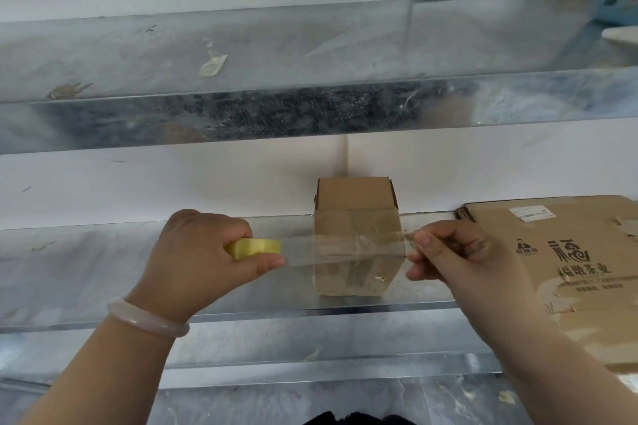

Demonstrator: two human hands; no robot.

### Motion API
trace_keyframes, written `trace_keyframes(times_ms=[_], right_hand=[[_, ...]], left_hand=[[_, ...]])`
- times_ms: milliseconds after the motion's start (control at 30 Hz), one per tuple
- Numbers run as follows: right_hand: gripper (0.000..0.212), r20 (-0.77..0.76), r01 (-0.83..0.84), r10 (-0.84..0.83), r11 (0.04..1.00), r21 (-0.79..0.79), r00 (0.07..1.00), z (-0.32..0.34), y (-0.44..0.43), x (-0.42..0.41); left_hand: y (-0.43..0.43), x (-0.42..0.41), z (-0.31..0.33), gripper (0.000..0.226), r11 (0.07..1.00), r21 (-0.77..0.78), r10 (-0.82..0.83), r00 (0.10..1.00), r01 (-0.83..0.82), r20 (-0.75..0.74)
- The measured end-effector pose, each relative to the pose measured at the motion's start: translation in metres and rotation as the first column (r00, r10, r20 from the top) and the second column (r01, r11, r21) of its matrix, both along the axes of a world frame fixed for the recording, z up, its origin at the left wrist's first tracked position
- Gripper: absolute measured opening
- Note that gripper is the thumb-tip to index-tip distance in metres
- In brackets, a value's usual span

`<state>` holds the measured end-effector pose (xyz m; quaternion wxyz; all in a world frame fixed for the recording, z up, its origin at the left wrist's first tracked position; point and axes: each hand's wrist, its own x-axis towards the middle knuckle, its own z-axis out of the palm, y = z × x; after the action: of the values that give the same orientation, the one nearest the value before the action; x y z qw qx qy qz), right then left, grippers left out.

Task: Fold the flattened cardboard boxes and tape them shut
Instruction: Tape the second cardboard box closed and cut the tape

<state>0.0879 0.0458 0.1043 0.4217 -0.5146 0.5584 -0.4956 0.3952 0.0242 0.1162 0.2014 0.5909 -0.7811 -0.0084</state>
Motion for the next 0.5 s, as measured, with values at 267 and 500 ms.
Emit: trace_keyframes(times_ms=[267, 500], right_hand=[[0.010, 0.065, 0.028, -0.039, 0.987, 0.160, 0.997, -0.040, -0.011, -0.016], [0.024, 0.340, -0.056, -0.045, 0.958, 0.281, 0.939, -0.059, -0.030, -0.011]], left_hand=[[-0.021, -0.018, -0.030, 0.068, 0.999, 0.011, 0.036, 0.986, -0.038, 0.162], [-0.035, -0.024, -0.052, 0.063, 0.999, 0.035, 0.027, 0.997, -0.029, 0.071]])
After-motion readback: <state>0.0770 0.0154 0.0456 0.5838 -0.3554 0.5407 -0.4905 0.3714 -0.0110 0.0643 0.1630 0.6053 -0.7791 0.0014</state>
